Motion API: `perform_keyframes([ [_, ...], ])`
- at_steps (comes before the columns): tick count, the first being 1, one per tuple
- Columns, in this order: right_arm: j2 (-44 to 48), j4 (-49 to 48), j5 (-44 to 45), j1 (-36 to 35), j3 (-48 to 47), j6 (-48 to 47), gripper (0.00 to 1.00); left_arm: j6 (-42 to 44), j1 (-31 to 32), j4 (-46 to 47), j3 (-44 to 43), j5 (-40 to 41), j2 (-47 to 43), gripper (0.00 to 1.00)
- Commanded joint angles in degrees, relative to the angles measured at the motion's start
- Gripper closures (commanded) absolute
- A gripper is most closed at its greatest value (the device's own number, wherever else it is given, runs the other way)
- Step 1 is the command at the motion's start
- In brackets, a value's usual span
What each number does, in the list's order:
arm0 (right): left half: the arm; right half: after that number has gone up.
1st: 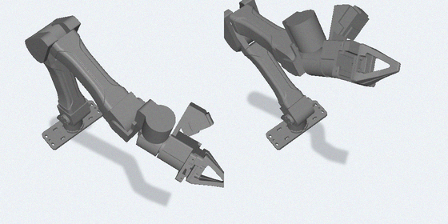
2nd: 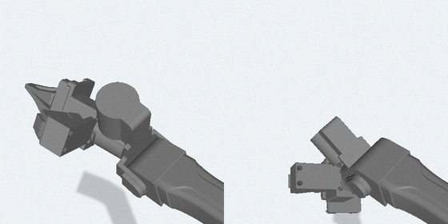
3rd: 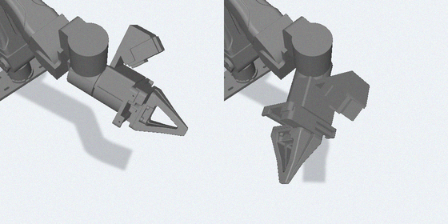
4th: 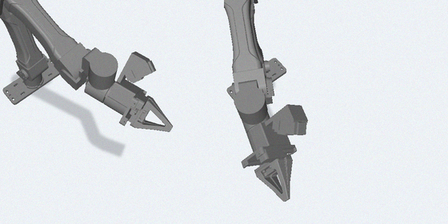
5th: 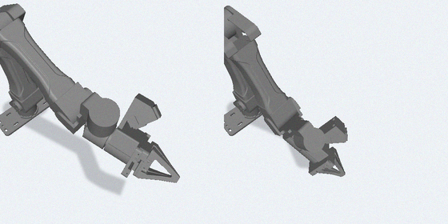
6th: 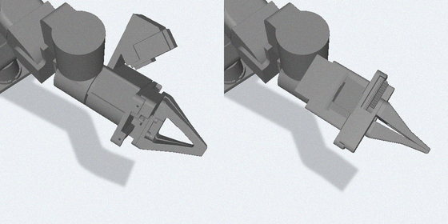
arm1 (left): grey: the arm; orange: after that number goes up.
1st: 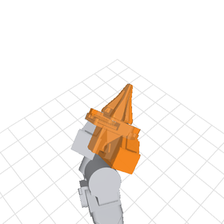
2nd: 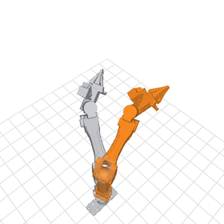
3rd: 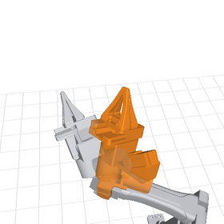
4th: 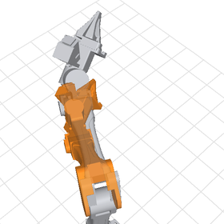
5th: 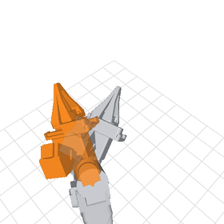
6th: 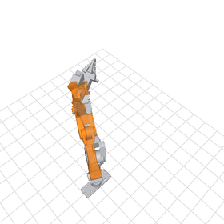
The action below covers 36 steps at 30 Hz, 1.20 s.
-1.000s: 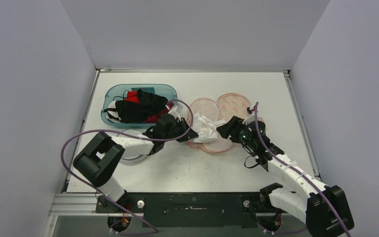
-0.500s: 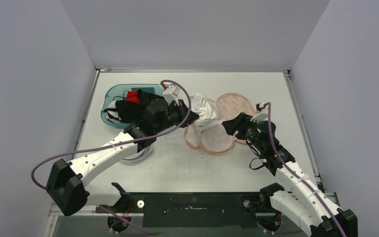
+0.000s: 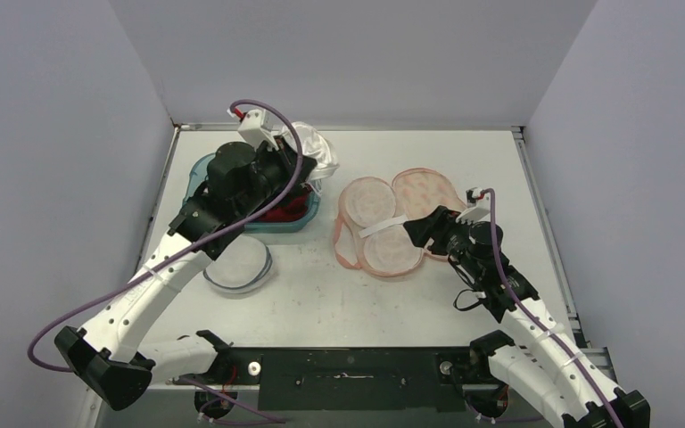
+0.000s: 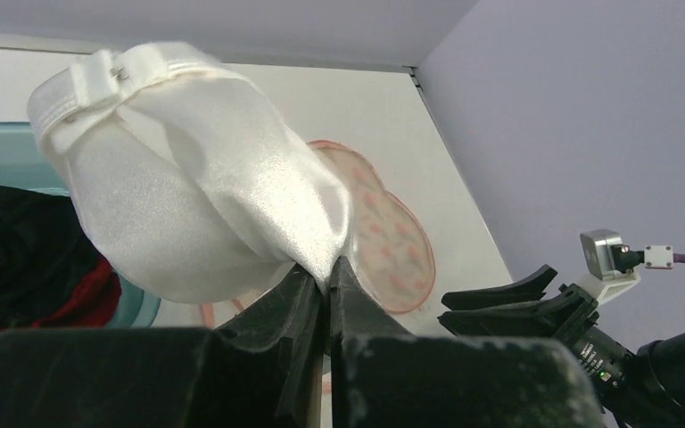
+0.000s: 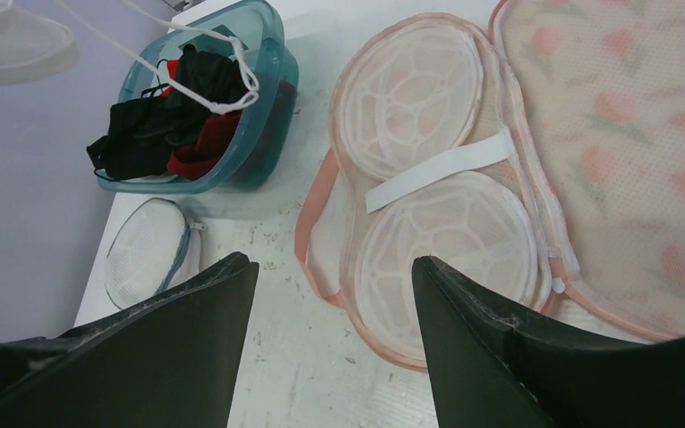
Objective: Unzip the laundry bag and remove the bra
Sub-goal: Pick up the bra from the laundry bag.
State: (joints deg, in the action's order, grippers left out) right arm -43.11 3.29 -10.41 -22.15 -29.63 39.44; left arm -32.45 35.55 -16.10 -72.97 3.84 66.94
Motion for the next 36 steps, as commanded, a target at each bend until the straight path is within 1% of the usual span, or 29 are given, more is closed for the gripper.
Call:
perform_keyframes([
  [1,1.3,-0.8,0.5,0.2,-1.1,-1.4,0.34,2.9,-1.0,-3.4,-7.4,1.5,-1.2,1.0],
  [6,1.1,-1.3,-0.1,0.3,-1.2,-1.6,0.34,4.5,-2.4,-6.1,-13.1,2.4,-1.1,1.0],
  [8,1.0,-1.5,-0.4,0.3,-1.2,-1.6,0.34,4.6,-3.5,-6.9,-14.1,2.7,-1.0,1.0],
  [11,0.8,-2.2,-0.9,0.3,-0.7,-1.5,0.34,4.5,-6.0,-7.1,-13.6,2.2,-1.0,1.0],
  [13,0.7,-2.8,-1.4,0.3,-0.2,-1.2,0.34,3.7,-8.5,-6.4,-12.3,0.5,-0.6,1.0],
  [17,0.7,-4.1,-2.0,0.3,1.4,-0.5,0.34,2.0,-14.1,-2.1,-8.0,-3.5,0.5,1.0],
  [19,0.6,-5.5,-2.4,0.3,2.4,-0.1,0.34,1.1,-16.4,2.9,-5.3,-6.7,1.3,1.0],
  [23,0.1,-7.2,-3.1,0.2,4.4,0.7,0.35,-0.1,-18.9,8.1,-4.0,-10.0,4.5,1.0],
  [27,-0.5,-8.6,-3.6,0.2,5.7,1.4,0.35,-1.3,-19.2,9.0,-8.5,-11.8,7.6,1.0],
  [36,-1.9,-9.5,-3.9,0.3,4.8,0.8,0.35,0.2,-19.1,3.6,-21.7,-11.8,9.0,1.0],
])
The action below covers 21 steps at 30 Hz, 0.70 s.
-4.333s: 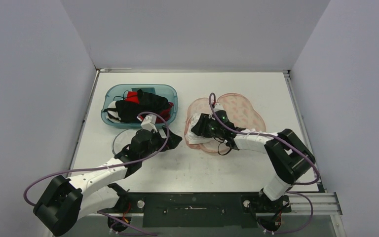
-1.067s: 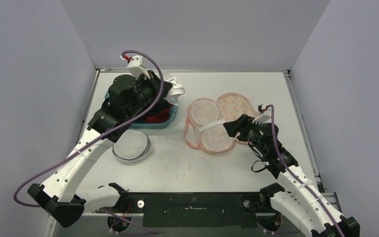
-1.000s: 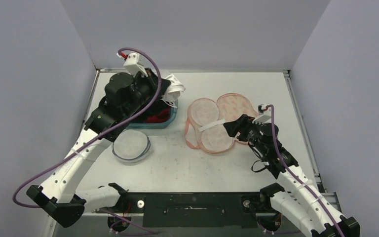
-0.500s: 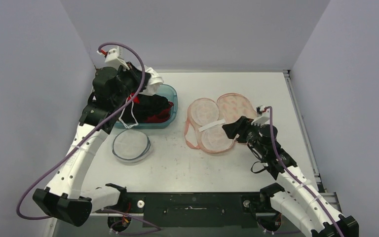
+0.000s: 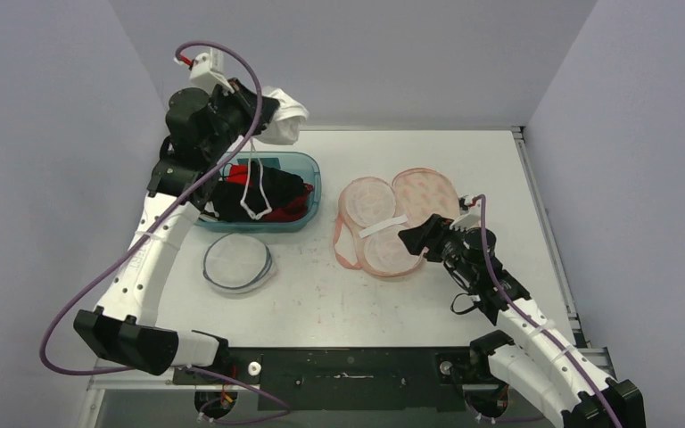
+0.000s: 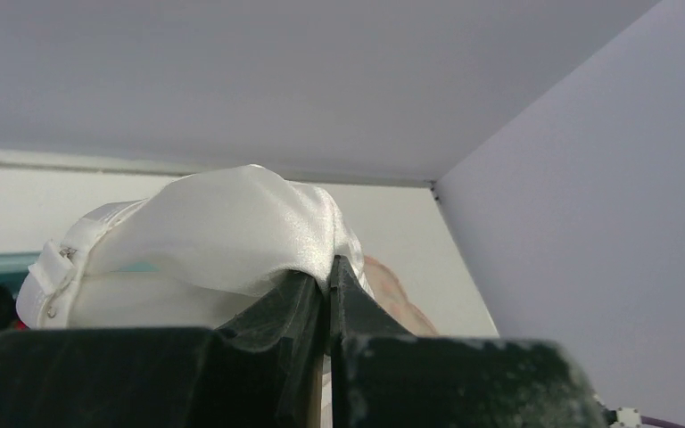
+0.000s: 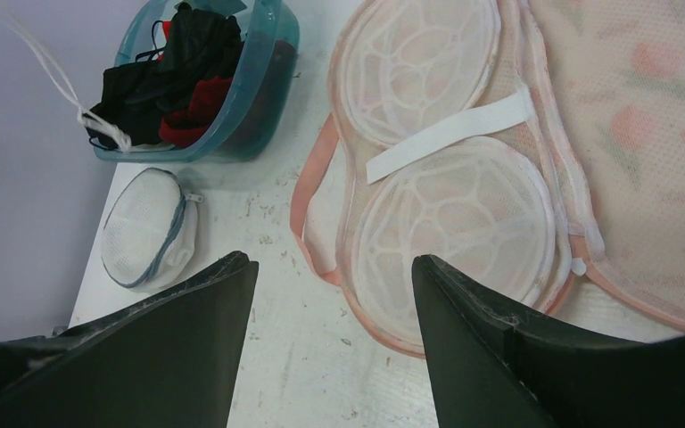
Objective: Unzip the laundry bag and remove the bra
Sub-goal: Pick up the bra from the laundry bag, then place the bra in the bin.
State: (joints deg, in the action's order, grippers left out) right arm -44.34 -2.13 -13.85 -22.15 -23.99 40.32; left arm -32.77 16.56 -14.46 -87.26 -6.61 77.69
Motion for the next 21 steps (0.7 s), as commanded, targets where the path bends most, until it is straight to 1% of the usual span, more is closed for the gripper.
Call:
perform_keyframes([
  [1,-0.9,-4.3,-0.5,0.2,-0.9,-0.1,0.35,0.5,-0.1,1.3,-8.5,-1.4,-1.7,1.0],
  [3,-1.1,-4.3,-0.5,0.3,-1.1,-0.1,0.35,0.5,-0.1,0.4,-10.3,-1.6,-2.2,1.0],
  [6,-1.4,-4.7,-0.4,0.3,-1.2,-0.3,0.35,0.9,-0.1,0.7,-10.6,-2.1,-2.5,1.0],
  [9,-1.4,-5.0,-0.3,0.3,-0.9,-0.2,0.35,1.1,-0.2,1.7,-7.3,-2.0,-2.2,1.0],
  [16,-0.9,-4.4,-0.2,0.3,0.3,-0.4,0.35,-3.5,-1.8,13.3,11.3,-2.3,-2.1,1.0],
  [18,-0.7,-4.3,-0.1,0.3,0.7,-0.6,0.35,-4.3,-2.4,18.3,16.5,-0.9,-2.1,1.0],
  [21,-0.9,-4.8,-0.4,0.3,1.3,-0.4,0.35,-5.3,-3.7,22.7,23.1,1.2,-1.2,1.0],
])
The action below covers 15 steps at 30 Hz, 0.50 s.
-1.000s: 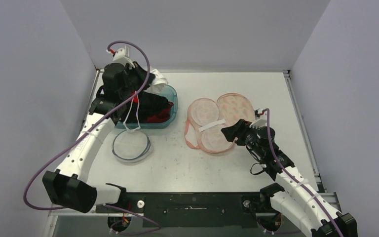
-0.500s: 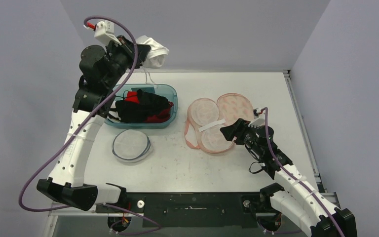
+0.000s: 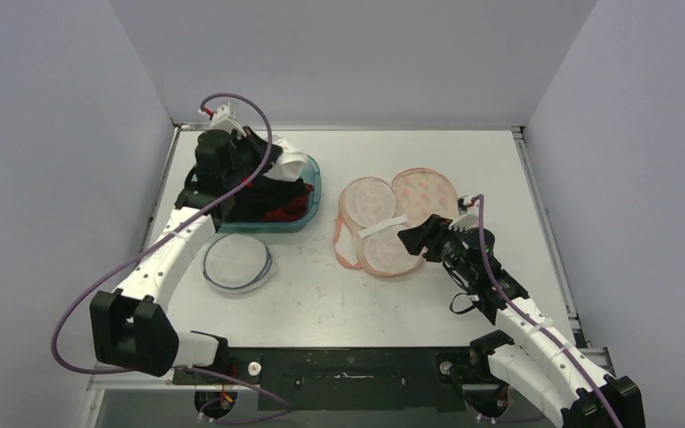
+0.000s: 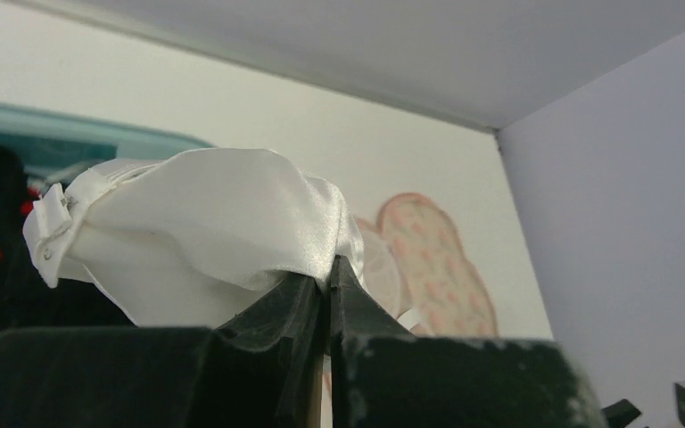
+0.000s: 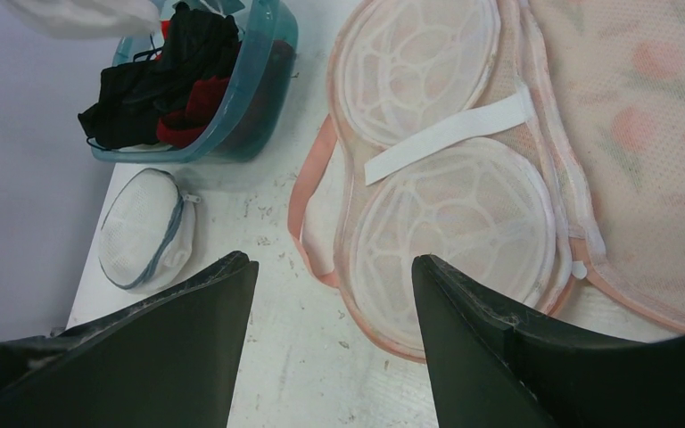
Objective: Unzip the laundry bag and remove the bra
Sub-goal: Place the bra in the bin.
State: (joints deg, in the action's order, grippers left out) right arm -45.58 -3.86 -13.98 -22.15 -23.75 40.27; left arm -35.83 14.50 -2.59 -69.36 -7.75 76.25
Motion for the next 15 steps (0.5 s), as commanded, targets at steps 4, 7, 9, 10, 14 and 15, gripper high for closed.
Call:
perform_keyframes([
  [4,-0.2,-4.2,-0.7,0.4,1.9,0.1,0.35,-3.1,-3.1,15.1,10.9,5.1,1.6,1.0],
  [7,-0.6,-4.8,-0.9,0.4,2.3,0.2,0.35,-1.9,-3.3,15.8,13.2,8.6,2.4,1.0],
  [9,-0.8,-5.1,-1.0,0.4,2.5,0.2,0.35,-1.6,-3.4,16.2,14.3,10.2,3.2,1.0],
  [10,-0.8,-5.2,-1.0,0.4,2.6,0.3,0.35,-1.3,-3.4,16.4,14.9,10.2,3.6,1.0],
  [14,-0.8,-5.0,-1.1,0.4,2.5,0.1,0.35,-1.6,-3.4,14.6,17.2,9.4,3.5,1.0],
  [15,-0.7,-4.9,-1.1,0.4,2.5,0.0,0.35,-1.6,-3.4,14.4,18.0,9.5,2.9,1.0],
])
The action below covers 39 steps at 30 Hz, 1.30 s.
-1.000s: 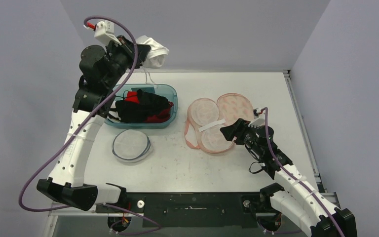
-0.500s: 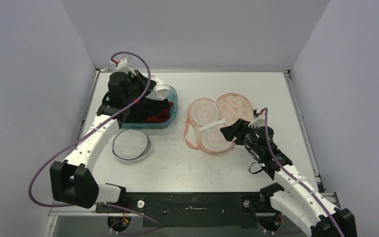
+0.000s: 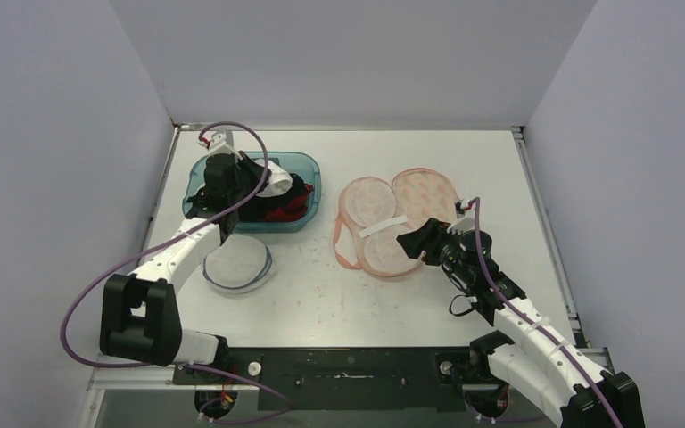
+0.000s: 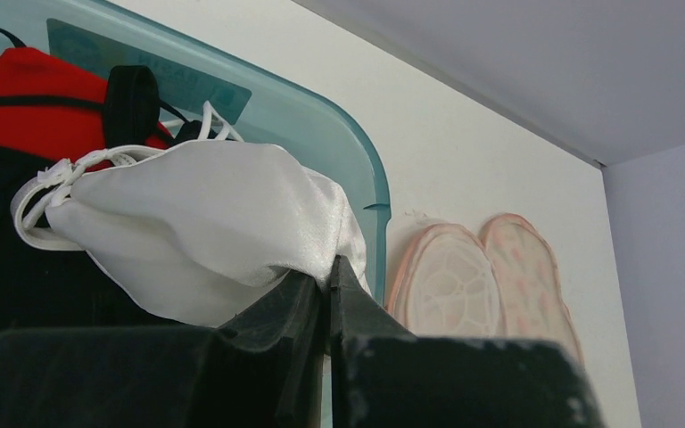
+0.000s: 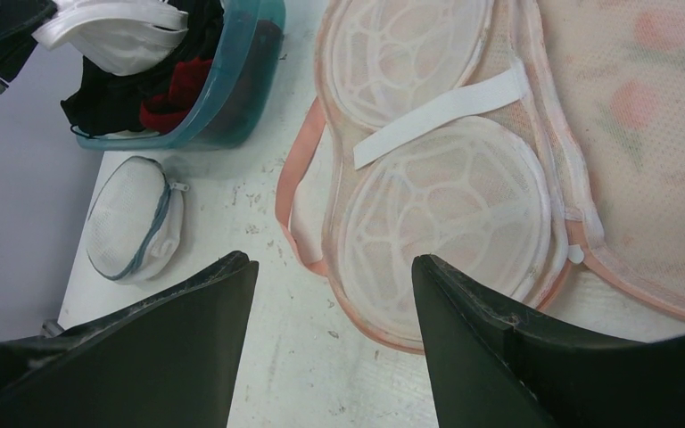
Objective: Unzip the laundry bag and remove the bra
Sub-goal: Place the bra in the bin.
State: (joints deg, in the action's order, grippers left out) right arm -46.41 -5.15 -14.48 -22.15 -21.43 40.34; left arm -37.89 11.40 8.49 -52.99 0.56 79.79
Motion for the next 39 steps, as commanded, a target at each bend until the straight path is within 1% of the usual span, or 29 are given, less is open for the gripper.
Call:
perform_keyframes([
  [1,0.1,-3.7,-0.5,0.4,0.2,-0.1,0.35,0.4,-0.2,2.7,2.4,1.6,-1.5,1.0],
  [7,-1.4,-5.1,-1.1,0.3,0.5,0.3,0.35,1.0,-0.4,-8.1,3.6,5.7,-3.0,1.0],
  [8,-1.7,-5.3,-1.2,0.3,0.4,0.3,0.35,0.7,-0.4,-11.1,3.6,6.0,-3.1,0.95],
  [9,-1.8,-5.4,-1.2,0.3,0.3,0.3,0.35,0.6,-0.4,-12.5,3.6,6.0,-3.4,0.87],
  [10,-1.9,-5.4,-1.3,0.3,0.2,0.2,0.35,0.5,-0.4,-13.6,3.7,5.9,-4.2,0.77],
  [12,-2.2,-5.2,-1.3,0.4,-0.3,-0.1,0.34,0.4,-0.4,-15.3,3.3,5.9,-6.3,0.51],
  [13,-2.3,-5.1,-1.3,0.3,-0.6,-0.3,0.34,0.3,-0.4,-16.5,2.8,6.0,-7.6,0.43],
  [14,-2.5,-5.0,-1.3,0.3,-0.9,-0.4,0.34,0.3,-0.4,-17.9,2.0,5.9,-8.7,0.38],
  [16,-2.8,-5.2,-1.5,0.3,-1.3,-0.5,0.34,0.7,-0.4,-21.6,-0.6,5.9,-10.5,0.31],
  [18,-3.2,-5.3,-1.8,0.3,-1.5,-0.5,0.34,1.3,-0.4,-25.8,-3.8,5.7,-11.8,0.29],
  [20,-3.2,-5.4,-2.0,0.2,-1.7,-0.4,0.34,1.8,-0.4,-29.0,-6.2,5.8,-13.3,0.28],
  [22,-2.9,-5.5,-2.0,0.3,-1.4,-0.4,0.34,1.5,-0.4,-29.4,-7.5,5.1,-14.5,0.29],
  [23,-2.9,-5.6,-2.0,0.3,-1.3,-0.3,0.34,0.6,-0.4,-27.9,-7.7,3.3,-14.8,0.29],
  [25,-2.9,-5.7,-2.0,0.2,-0.9,-0.2,0.34,-1.8,-0.3,-22.7,-7.7,-1.1,-14.0,0.37],
  [26,-3.0,-5.8,-2.0,0.2,-0.7,-0.1,0.34,-3.5,-0.3,-20.2,-8.0,-3.6,-12.6,0.43],
  [28,-2.9,-5.8,-2.1,0.3,-0.5,0.1,0.34,-6.4,-0.3,-16.9,-9.8,-8.2,-7.8,0.64],
  [30,-2.7,-5.7,-2.1,0.3,-0.5,0.2,0.34,-8.0,-0.3,-13.9,-11.2,-10.8,-3.1,0.78],
  [32,-2.4,-5.3,-2.1,0.3,-0.4,0.2,0.34,-10.4,-0.7,-10.2,-10.5,-12.0,0.3,0.9],
  [34,-2.2,-5.0,-2.1,0.3,-0.4,0.2,0.34,-11.9,-1.5,-6.9,-9.2,-12.4,2.8,0.98],
  [35,-2.2,-5.0,-2.1,0.3,-0.3,0.3,0.34,-12.5,-2.0,-5.9,-8.6,-12.6,3.8,1.0],
  [39,-2.7,-5.3,-2.3,0.2,0.1,0.4,0.34,-15.1,-4.0,-3.9,-4.8,-13.4,6.8,1.0],
])
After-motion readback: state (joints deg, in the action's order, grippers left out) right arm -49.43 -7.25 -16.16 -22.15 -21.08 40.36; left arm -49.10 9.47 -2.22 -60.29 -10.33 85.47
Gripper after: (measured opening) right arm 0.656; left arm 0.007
